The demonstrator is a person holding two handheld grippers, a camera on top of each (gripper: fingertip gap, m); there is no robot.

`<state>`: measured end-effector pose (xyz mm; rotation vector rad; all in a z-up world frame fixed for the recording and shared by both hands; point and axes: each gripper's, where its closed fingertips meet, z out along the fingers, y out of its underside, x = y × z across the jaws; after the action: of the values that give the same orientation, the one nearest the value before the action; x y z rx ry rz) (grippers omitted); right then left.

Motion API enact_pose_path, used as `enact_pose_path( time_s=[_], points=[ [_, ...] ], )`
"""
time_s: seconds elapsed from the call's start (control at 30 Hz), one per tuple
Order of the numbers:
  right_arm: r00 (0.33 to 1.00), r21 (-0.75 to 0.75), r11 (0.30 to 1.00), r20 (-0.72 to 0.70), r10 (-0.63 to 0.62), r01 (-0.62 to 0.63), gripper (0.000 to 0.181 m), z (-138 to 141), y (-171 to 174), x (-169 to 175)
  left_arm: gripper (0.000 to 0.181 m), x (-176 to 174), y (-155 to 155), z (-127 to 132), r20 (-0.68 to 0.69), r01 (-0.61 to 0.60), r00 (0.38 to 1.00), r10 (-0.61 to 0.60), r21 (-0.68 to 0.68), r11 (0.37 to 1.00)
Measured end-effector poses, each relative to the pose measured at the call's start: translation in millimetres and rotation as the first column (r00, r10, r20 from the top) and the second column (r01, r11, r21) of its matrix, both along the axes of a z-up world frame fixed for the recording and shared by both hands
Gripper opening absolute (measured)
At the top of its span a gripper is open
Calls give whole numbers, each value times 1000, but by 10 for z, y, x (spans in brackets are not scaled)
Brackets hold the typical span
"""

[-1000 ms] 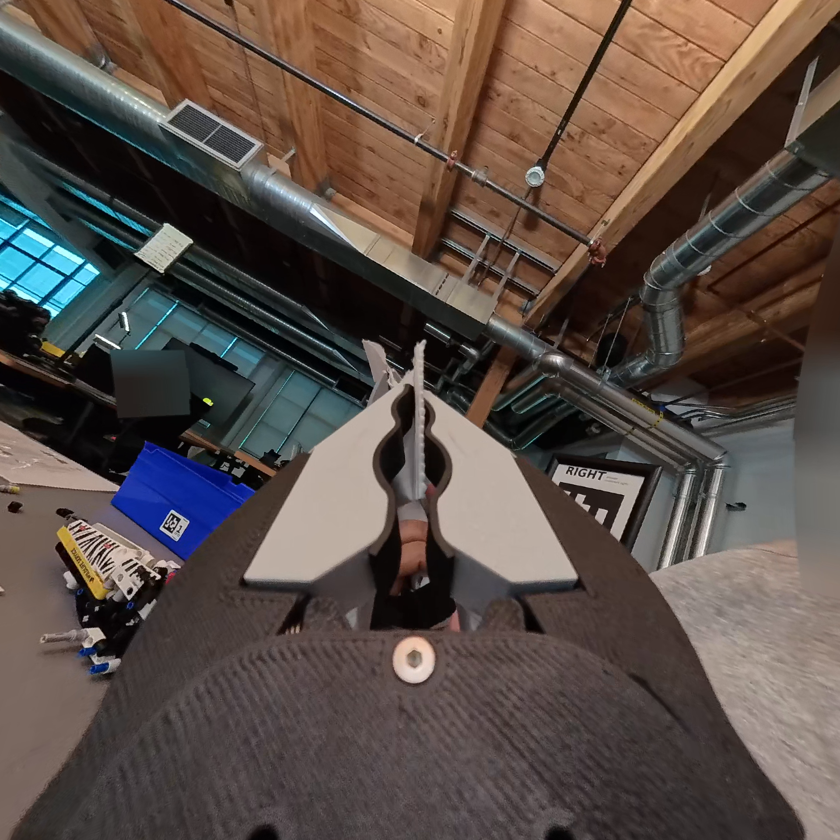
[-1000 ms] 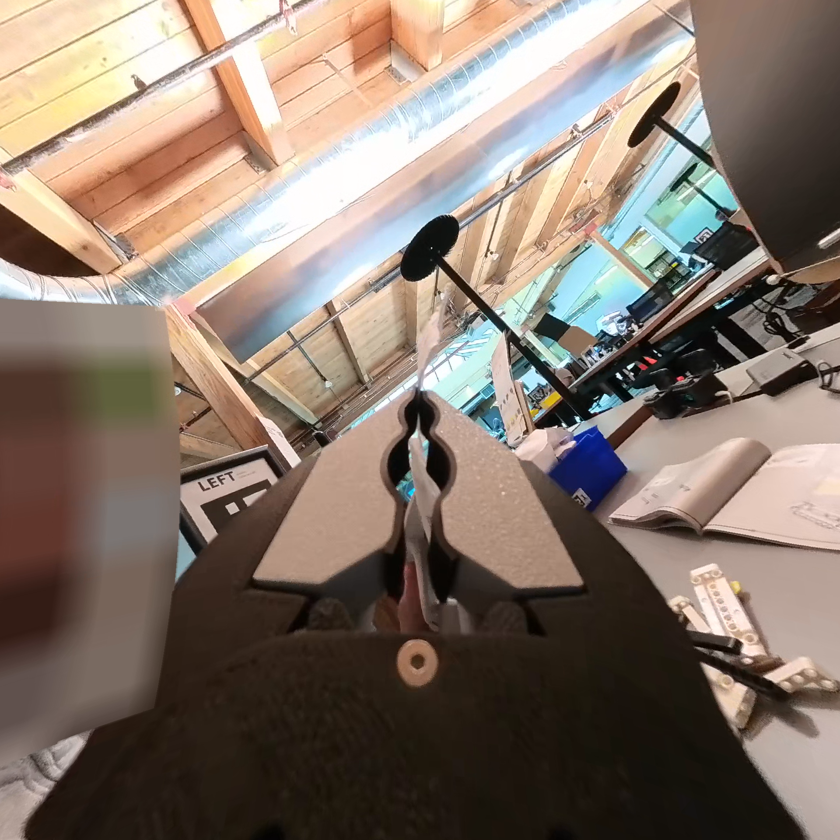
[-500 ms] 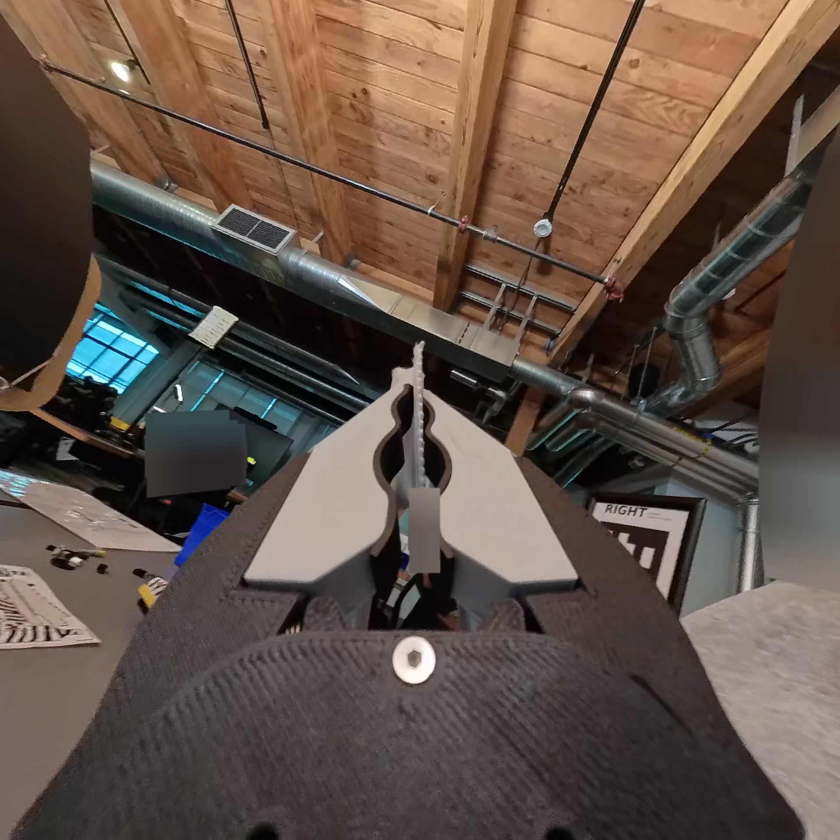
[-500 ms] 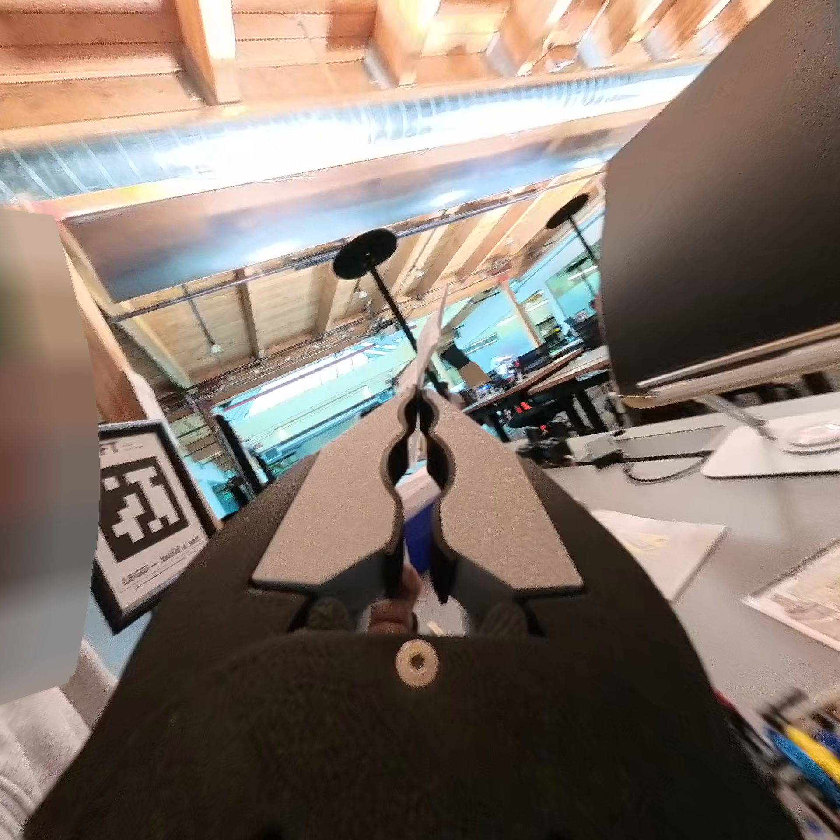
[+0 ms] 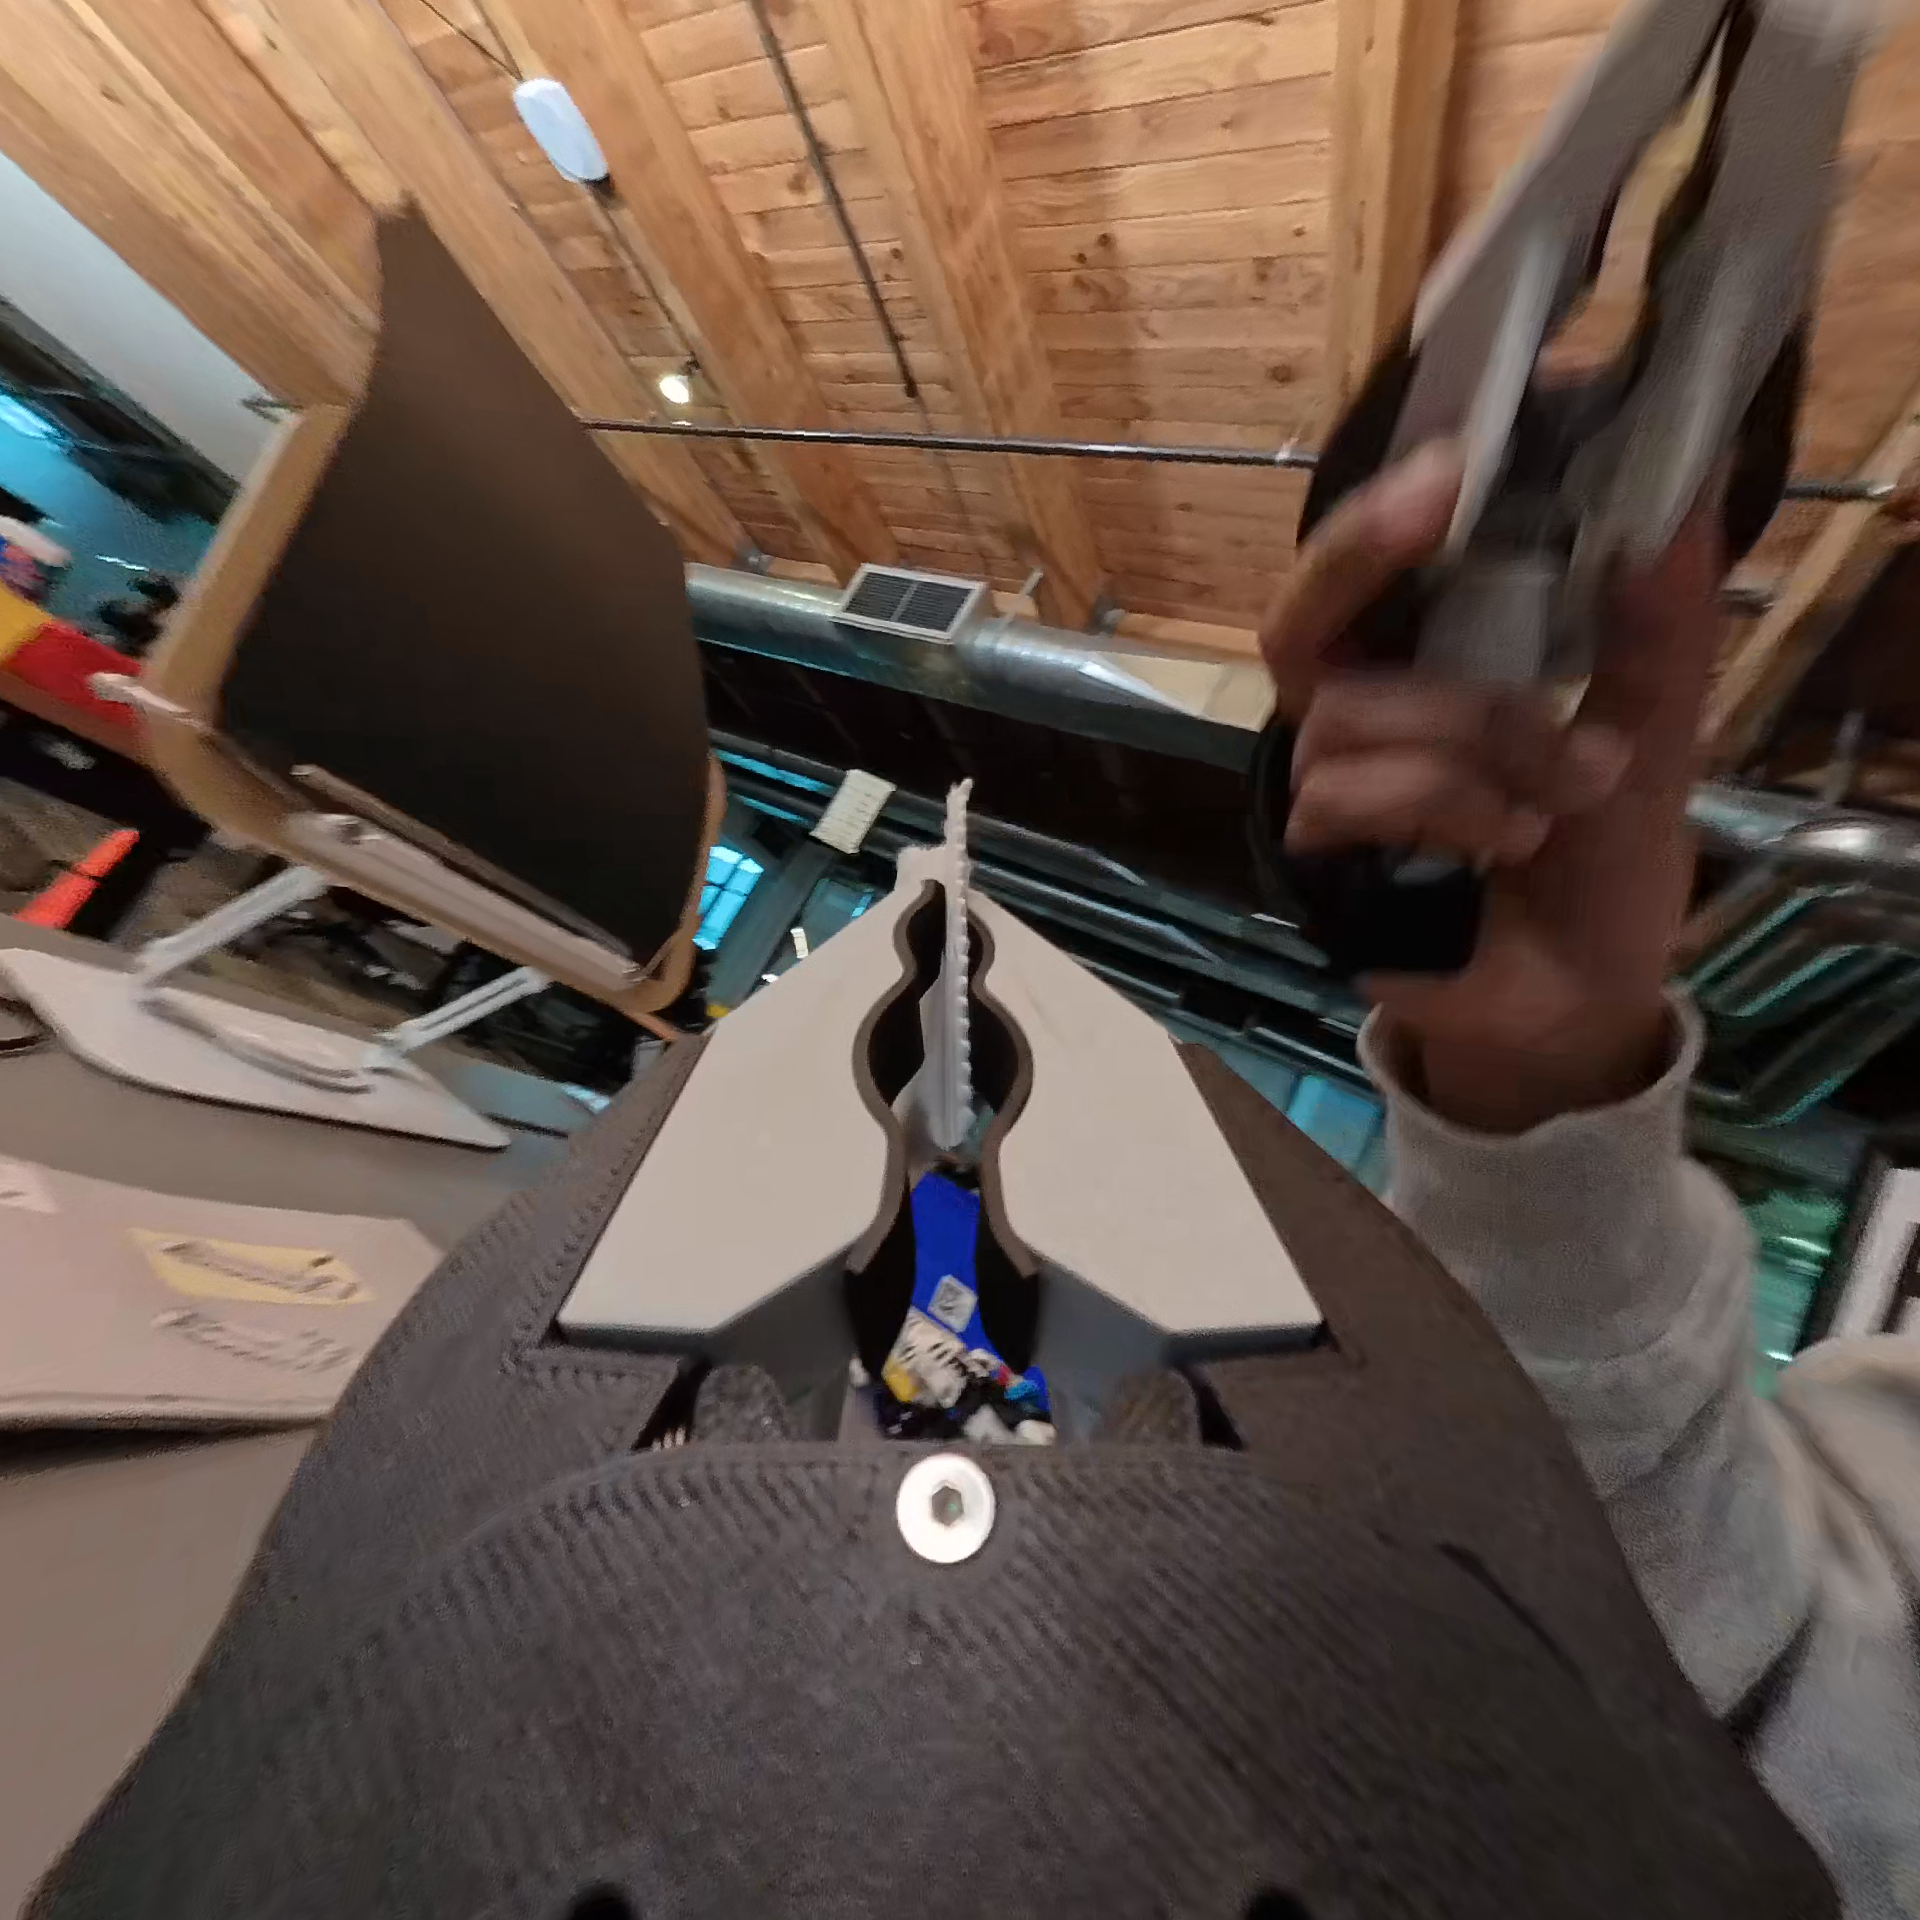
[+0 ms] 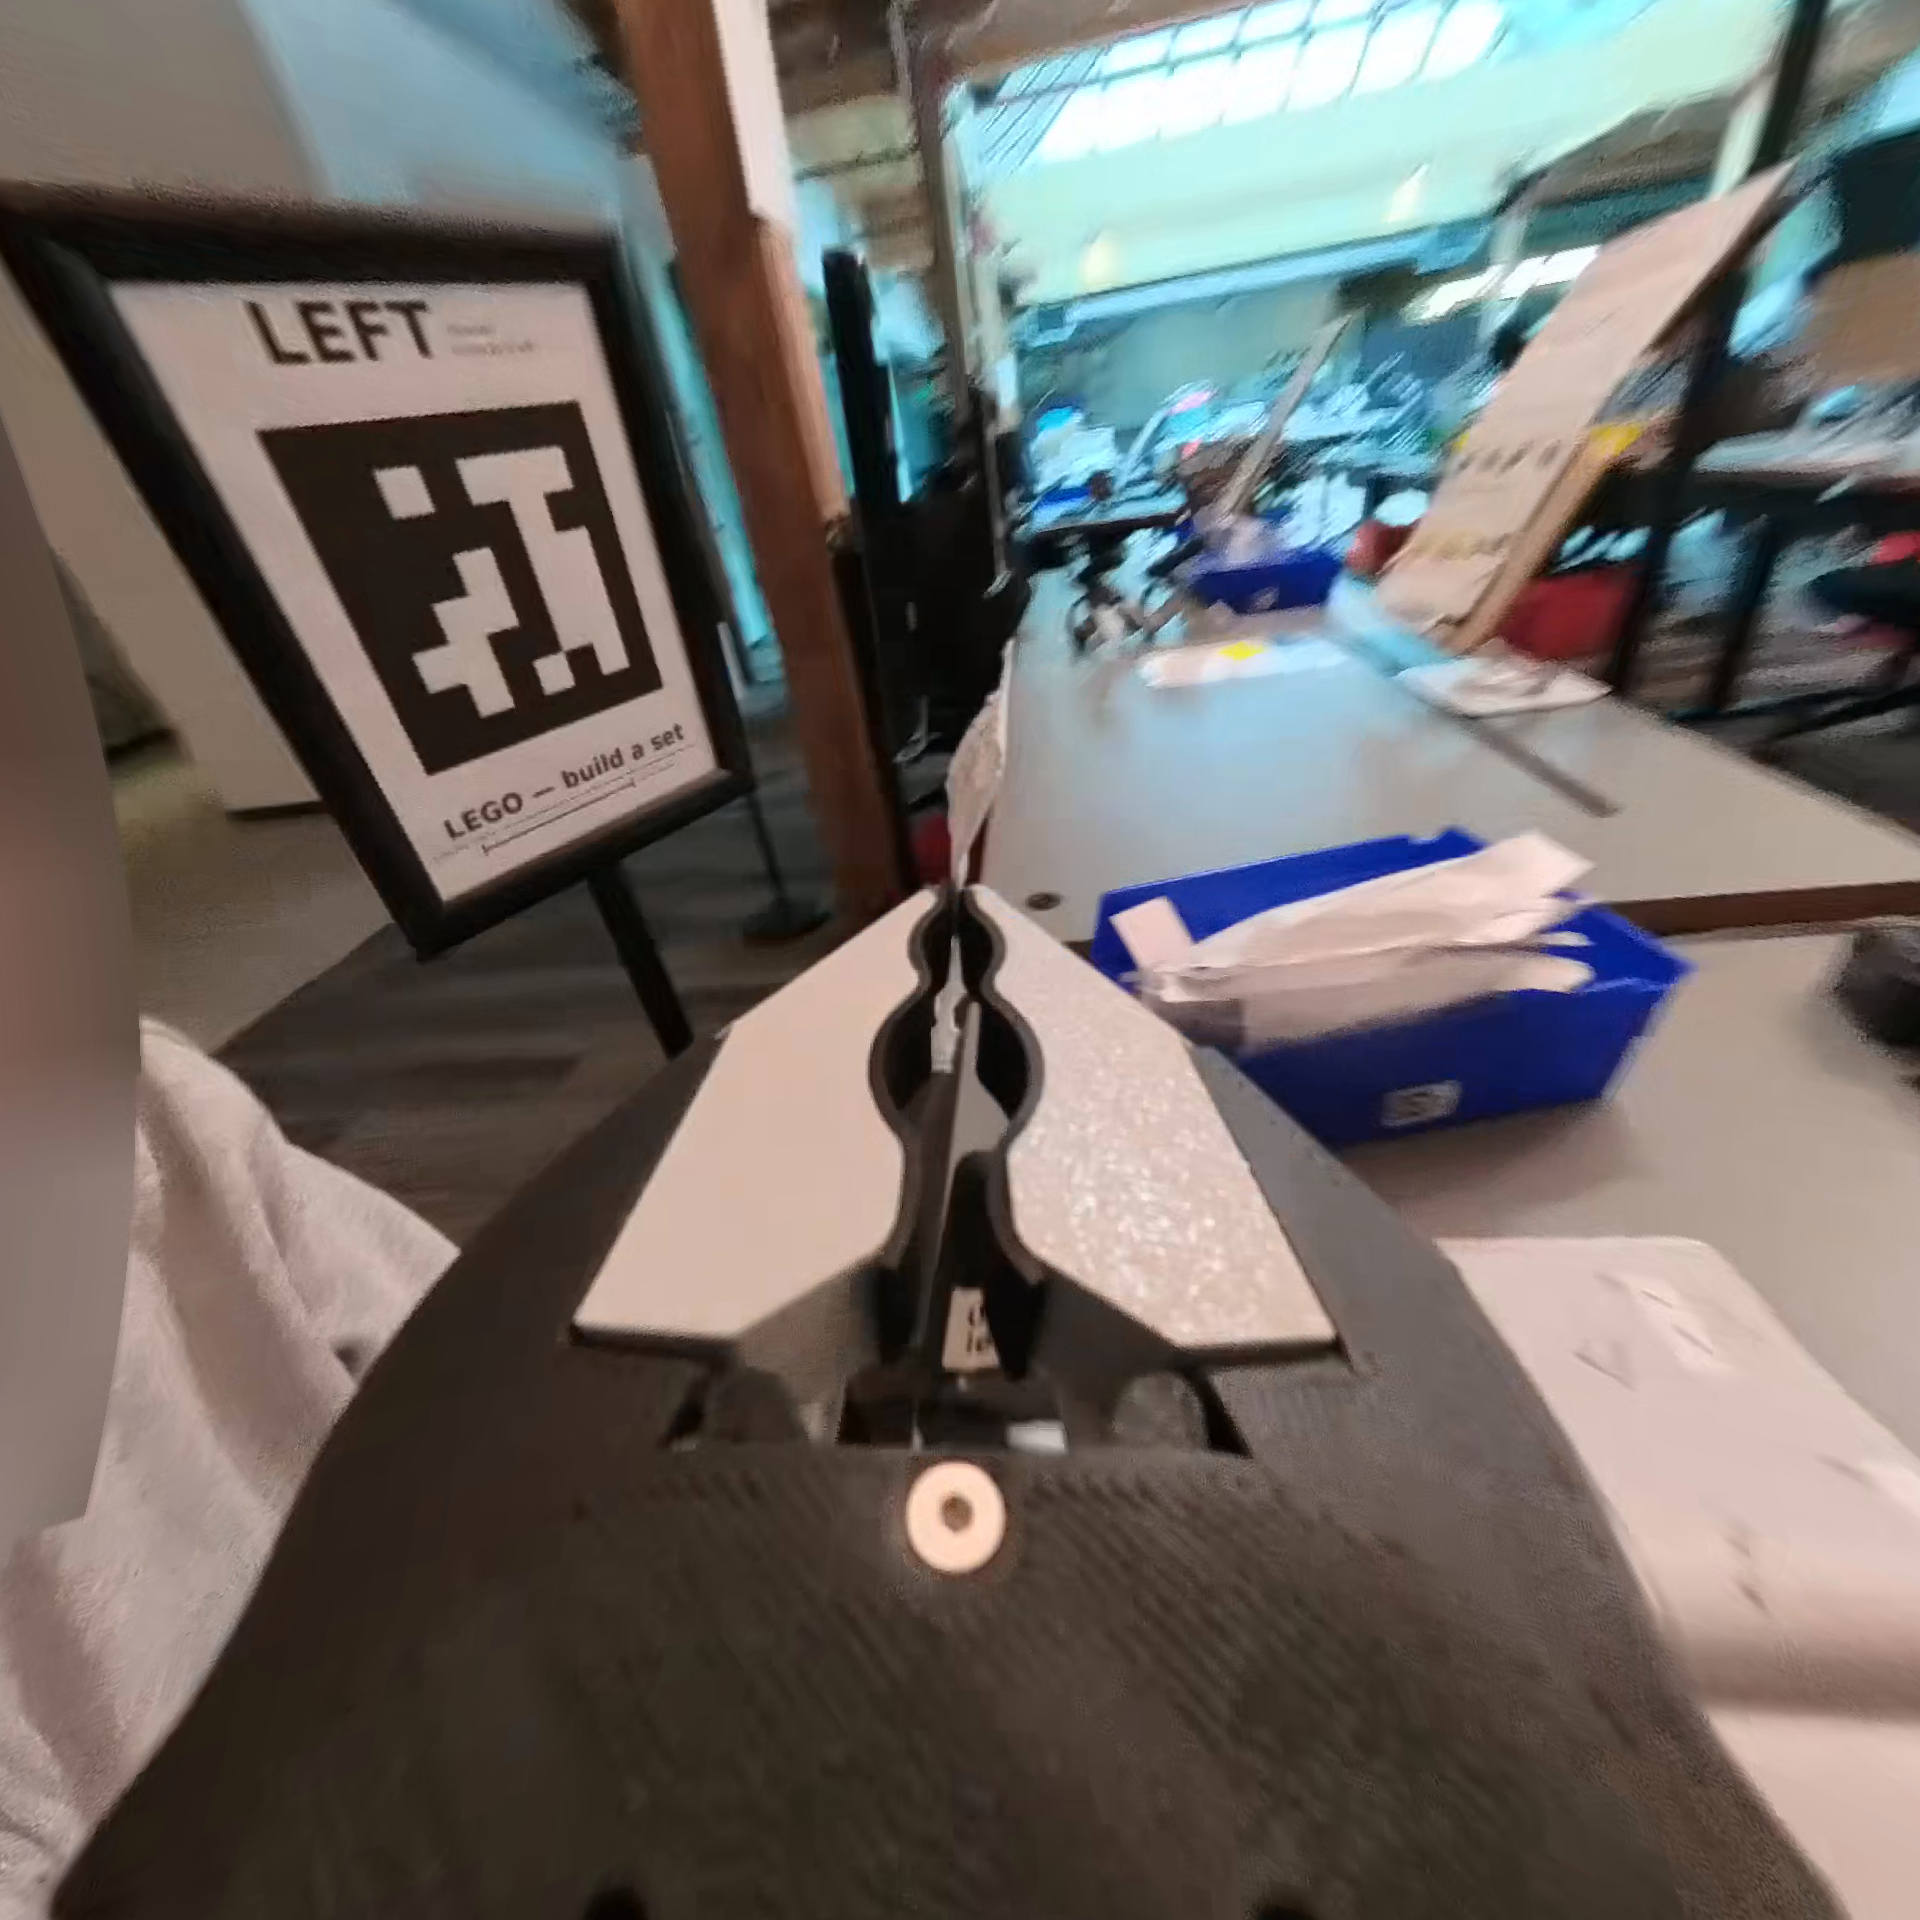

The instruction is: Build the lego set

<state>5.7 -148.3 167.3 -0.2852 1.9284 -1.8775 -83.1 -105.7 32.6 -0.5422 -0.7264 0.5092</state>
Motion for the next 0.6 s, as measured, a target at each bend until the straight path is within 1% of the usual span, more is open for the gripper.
enact_pose_path(
  time_s=[0.07,0.13,0.2,0.27,0.3,0.33,0.37,0.4,0.47,0.5,0.57,0.6],
  points=[
    [996,98,993,63,66,-72,0,-107,-559,73,0,-50,-133,-108,47,-58,997,57,5,998],
    [986,174,975,113,123,-141,0,-256,-1094,162,0,-68,-281,-178,76,-98,993,94,50,994],
    [983,227,961,135,127,-155,0,-381,-1606,167,0,-75,-390,-213,92,-109,991,101,85,990],
    [989,251,962,125,77,-106,0,-456,-2116,82,0,-58,-515,-231,99,-146,986,136,109,983],
    [992,279,958,126,23,-58,0,-513,-2376,-3,0,-48,-581,-241,104,-168,982,156,116,979],
    [987,324,946,156,-29,-23,0,-583,-2622,-86,0,-40,-641,-249,108,-184,979,172,120,975],
    [976,391,920,209,-68,-19,0,-679,-2843,-150,0,-38,-695,-260,112,-194,977,181,121,973],
    [959,475,880,261,-108,-30,0,-813,-3043,-207,0,-49,-737,-278,121,-198,975,184,115,973],
    [931,608,793,310,-194,-38,0,-1110,-3367,-308,0,-87,-792,-341,148,-207,970,193,84,975],
    [928,644,765,293,-232,-13,0,-1239,-3497,-368,0,-95,-820,-365,154,-211,968,197,82,974],
    [930,684,727,228,-287,57,0,-1432,-3690,-473,0,-93,-863,-384,153,-207,970,189,112,972],
    [931,694,717,211,-299,73,9,-1485,-3755,-497,0,-98,-865,-389,152,-198,972,179,122,973]
  ],
)
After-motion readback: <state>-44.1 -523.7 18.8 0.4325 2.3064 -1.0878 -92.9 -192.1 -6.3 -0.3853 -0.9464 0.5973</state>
